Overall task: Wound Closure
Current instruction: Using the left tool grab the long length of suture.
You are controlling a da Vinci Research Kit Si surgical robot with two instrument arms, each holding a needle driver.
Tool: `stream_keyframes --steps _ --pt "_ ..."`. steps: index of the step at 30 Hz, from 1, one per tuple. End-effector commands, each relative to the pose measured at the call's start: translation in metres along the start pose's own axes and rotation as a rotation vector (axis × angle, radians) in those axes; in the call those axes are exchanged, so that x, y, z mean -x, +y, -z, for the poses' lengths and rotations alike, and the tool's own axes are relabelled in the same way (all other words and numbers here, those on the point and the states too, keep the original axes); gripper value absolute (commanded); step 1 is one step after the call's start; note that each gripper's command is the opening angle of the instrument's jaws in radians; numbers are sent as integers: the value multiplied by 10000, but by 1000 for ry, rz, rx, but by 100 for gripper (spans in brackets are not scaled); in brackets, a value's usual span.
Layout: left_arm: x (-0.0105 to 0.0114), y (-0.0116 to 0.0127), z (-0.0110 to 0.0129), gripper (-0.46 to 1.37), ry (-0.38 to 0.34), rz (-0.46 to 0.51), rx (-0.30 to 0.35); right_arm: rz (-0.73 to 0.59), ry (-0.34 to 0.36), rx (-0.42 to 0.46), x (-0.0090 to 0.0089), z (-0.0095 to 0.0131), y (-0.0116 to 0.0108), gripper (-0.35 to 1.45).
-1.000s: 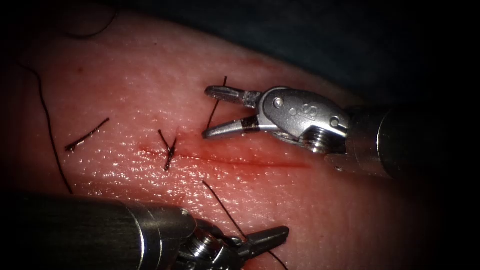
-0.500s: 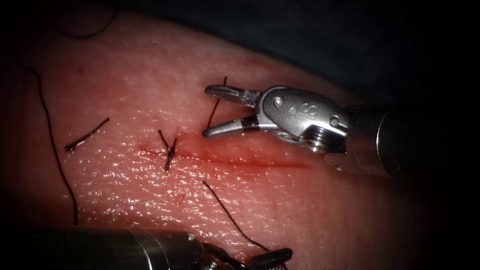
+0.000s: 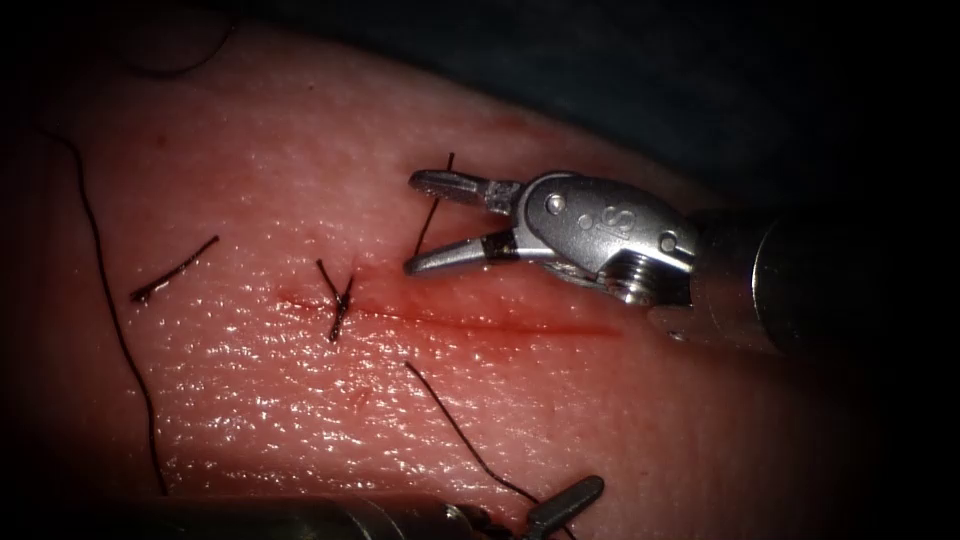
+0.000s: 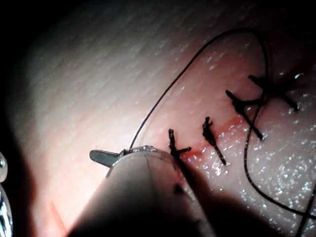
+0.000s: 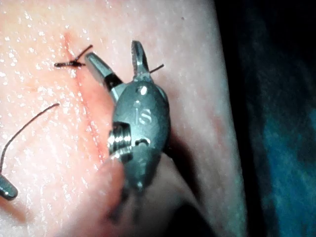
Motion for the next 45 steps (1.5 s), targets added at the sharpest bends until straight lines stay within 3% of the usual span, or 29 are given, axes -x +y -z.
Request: stream_keyframes --steps 1,12,26,31,36,45 --pt "2 1 -2 53 -1 -6 16 -1 0 -2 -1 0 0 81" --pt "15 19 -20 56 -21 -47 57 -1 0 -2 -1 1 -1 81" --pt "-10 18 -18 54 8 -48 13 0 1 -3 -1 1 -1 81" --pt "-15 19 -18 29 29 -53 20 0 1 -3 -1 1 -1 80" --pt "-16 20 -22 -32 43 -54 17 0 1 -3 -1 1 -1 80" --pt "-14 17 -21 -35 129 -68 41 0 1 -4 -1 1 -2 80"
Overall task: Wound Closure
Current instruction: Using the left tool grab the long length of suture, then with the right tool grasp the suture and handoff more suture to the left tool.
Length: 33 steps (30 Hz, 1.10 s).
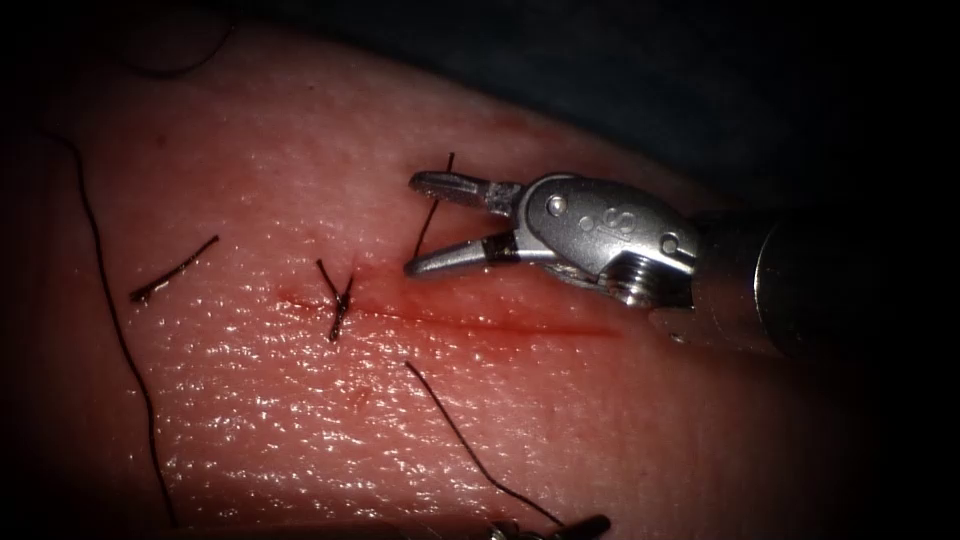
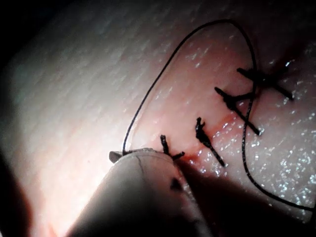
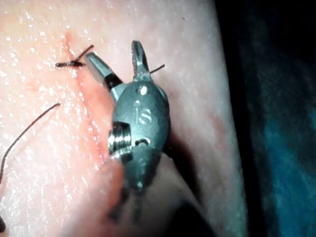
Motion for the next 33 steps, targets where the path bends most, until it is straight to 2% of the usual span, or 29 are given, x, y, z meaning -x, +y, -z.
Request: stream_keyframes --steps 1,7,13,16,25,28,33 --pt "1 -4 4 -35 20 4 0 0 0 -2 0 0 0 80" --pt "8 -18 19 -35 32 19 -36 7 4 -19 1 2 1 81" --pt "20 -28 32 -35 34 27 -36 99 35 -96 1 2 -2 80" --pt "32 -34 38 -35 32 36 -34 164 57 -140 3 2 -4 81" --pt "64 -44 60 -35 43 61 -21 246 84 -236 14 4 -3 84" --pt "71 -49 67 -35 51 71 -17 277 73 -290 19 1 -5 84" --pt "79 -55 72 -35 62 77 -19 320 100 -364 24 -10 -10 85"
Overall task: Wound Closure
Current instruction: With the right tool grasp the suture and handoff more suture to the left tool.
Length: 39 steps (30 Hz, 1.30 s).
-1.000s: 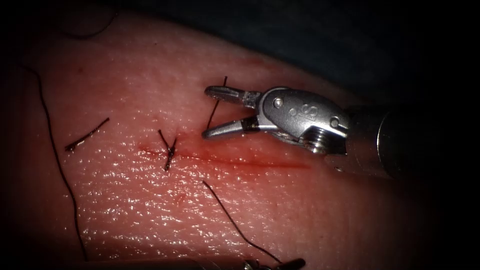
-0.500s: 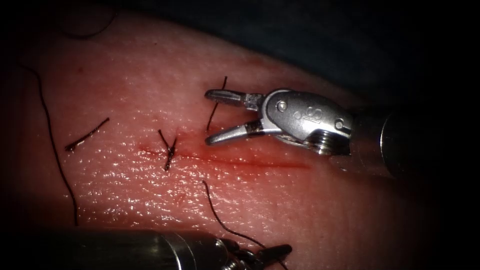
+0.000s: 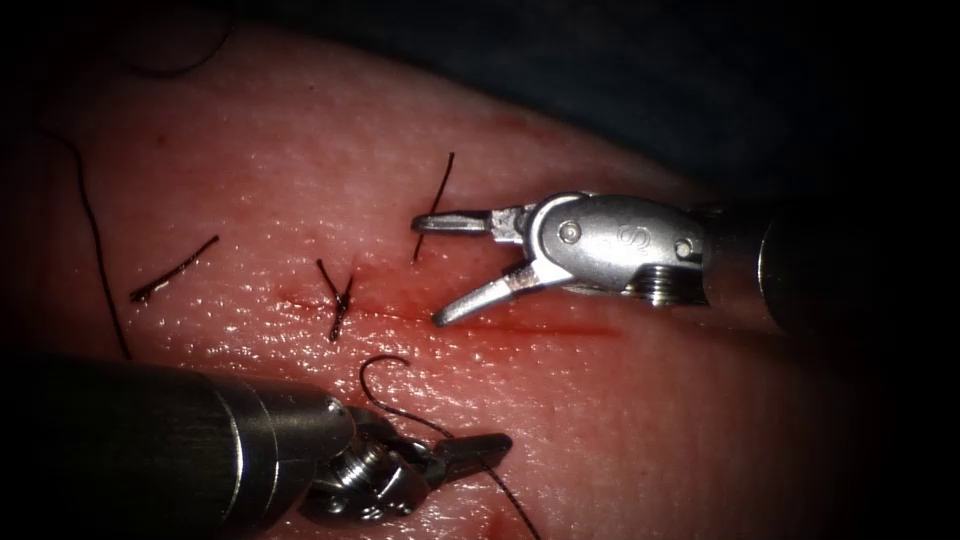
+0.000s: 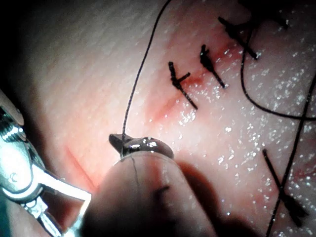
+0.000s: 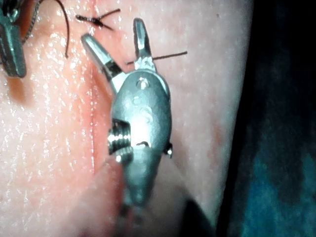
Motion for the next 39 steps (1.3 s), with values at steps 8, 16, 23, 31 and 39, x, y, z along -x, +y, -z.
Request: stream_keyframes --steps 8,16,23,31,39 --pt "9 -7 7 -35 -1 6 -5 50 33 -84 2 -21 -5 84" --pt "15 -15 8 -35 -4 15 -3 66 39 -98 0 -30 -10 84" --pt "16 -16 7 -35 -6 16 -3 77 46 -111 -5 -45 -14 85" --pt "17 -18 11 -35 -1 18 0 106 60 -158 -2 -64 -24 79" --pt "17 -18 11 -35 -1 18 1 105 112 -148 -6 -65 -22 57"
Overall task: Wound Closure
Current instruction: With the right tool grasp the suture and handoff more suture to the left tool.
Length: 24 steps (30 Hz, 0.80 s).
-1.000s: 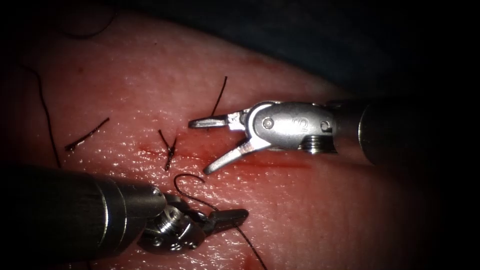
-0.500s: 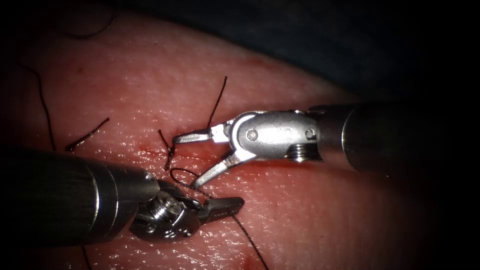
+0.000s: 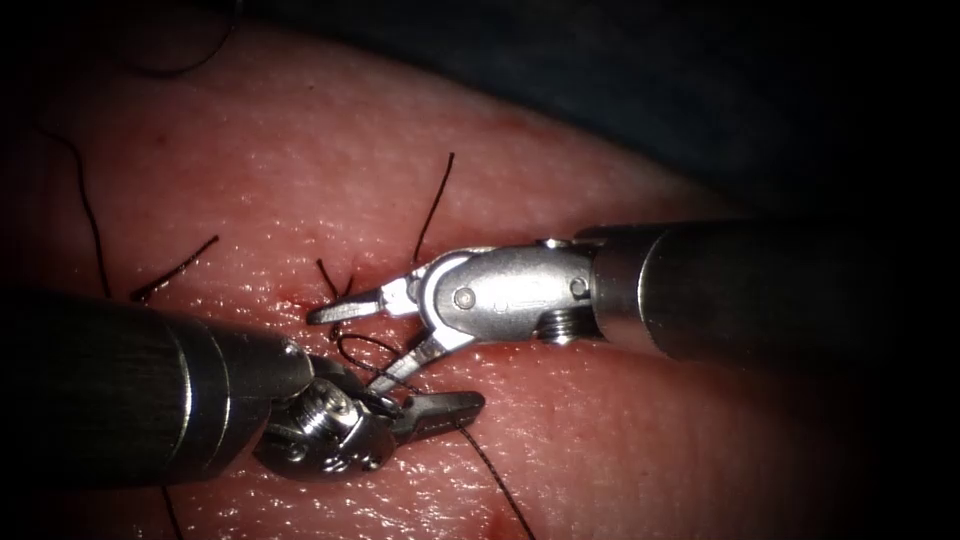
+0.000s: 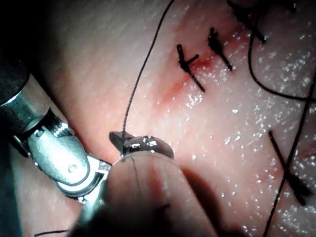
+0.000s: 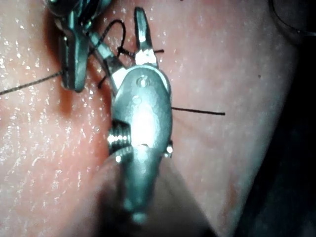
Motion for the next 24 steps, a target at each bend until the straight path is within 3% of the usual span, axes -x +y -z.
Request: stream_keyframes --steps 1,6,9,12,13,24 --pt "0 0 0 -35 0 0 3 8 13 12 -1 -1 0 56" --pt "1 -1 2 -35 3 1 2 28 11 -1 -1 -4 -2 56" --pt "1 -2 3 -35 5 3 1 30 11 -17 -1 -6 -3 39" --pt "0 -2 4 -35 5 4 1 30 11 -41 0 -7 -3 -9" --pt "0 -2 4 -35 5 5 1 28 11 -58 2 -7 -2 -35" --pt "-3 -2 5 -35 5 8 -5 72 -3 -3 0 2 5 -35"
